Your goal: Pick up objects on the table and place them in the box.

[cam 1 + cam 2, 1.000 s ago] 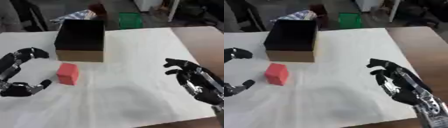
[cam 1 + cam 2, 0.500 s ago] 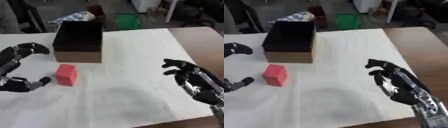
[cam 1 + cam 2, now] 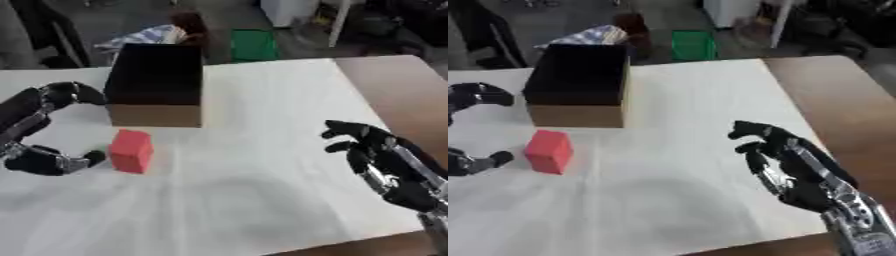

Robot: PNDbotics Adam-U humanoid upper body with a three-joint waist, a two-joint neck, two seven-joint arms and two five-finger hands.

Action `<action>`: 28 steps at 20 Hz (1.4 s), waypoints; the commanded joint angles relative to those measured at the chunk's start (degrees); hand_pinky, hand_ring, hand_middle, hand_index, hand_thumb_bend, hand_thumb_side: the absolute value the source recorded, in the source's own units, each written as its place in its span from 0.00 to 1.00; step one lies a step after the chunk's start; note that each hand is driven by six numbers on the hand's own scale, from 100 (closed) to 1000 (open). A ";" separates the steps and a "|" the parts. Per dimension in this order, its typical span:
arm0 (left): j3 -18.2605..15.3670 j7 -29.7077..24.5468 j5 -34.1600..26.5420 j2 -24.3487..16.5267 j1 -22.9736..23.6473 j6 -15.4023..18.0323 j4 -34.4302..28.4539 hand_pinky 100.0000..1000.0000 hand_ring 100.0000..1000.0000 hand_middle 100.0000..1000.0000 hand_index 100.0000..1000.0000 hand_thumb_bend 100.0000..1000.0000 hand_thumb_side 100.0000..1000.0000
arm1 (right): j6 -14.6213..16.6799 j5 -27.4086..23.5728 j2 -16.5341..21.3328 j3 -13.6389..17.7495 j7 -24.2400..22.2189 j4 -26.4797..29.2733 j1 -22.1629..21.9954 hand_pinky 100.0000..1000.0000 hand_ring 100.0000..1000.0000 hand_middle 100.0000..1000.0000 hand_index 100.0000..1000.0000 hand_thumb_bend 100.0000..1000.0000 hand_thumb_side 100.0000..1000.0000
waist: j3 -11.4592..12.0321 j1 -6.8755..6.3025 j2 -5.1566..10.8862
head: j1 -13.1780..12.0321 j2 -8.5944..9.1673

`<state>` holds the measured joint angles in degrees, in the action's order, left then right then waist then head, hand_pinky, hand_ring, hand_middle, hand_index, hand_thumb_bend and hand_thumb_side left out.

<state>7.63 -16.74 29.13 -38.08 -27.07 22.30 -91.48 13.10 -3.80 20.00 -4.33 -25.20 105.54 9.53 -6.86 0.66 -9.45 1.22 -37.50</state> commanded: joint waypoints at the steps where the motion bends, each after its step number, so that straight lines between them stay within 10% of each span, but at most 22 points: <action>1: 0.80 -0.78 0.92 -2.02 -1.97 0.10 1.60 0.74 0.83 0.75 0.82 0.44 0.22 | 0.09 0.02 1.29 0.01 -0.17 0.88 0.20 0.75 1.00 0.74 0.86 0.00 0.50 | -0.23 -0.03 1.02 | 0.20 -0.01; 28: 5.46 -1.24 8.82 2.28 -9.90 2.15 17.72 0.75 0.84 0.78 0.83 0.45 0.29 | -0.15 -0.11 1.20 -0.26 -0.42 0.67 0.02 0.75 1.00 0.74 0.86 0.00 0.51 | -0.97 -0.28 1.54 | 0.22 0.26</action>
<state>13.21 -18.08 37.58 -35.02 -35.80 24.19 -73.58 12.84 -3.80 20.01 -4.67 -25.46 105.51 9.08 -7.77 0.48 -8.82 1.50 -37.48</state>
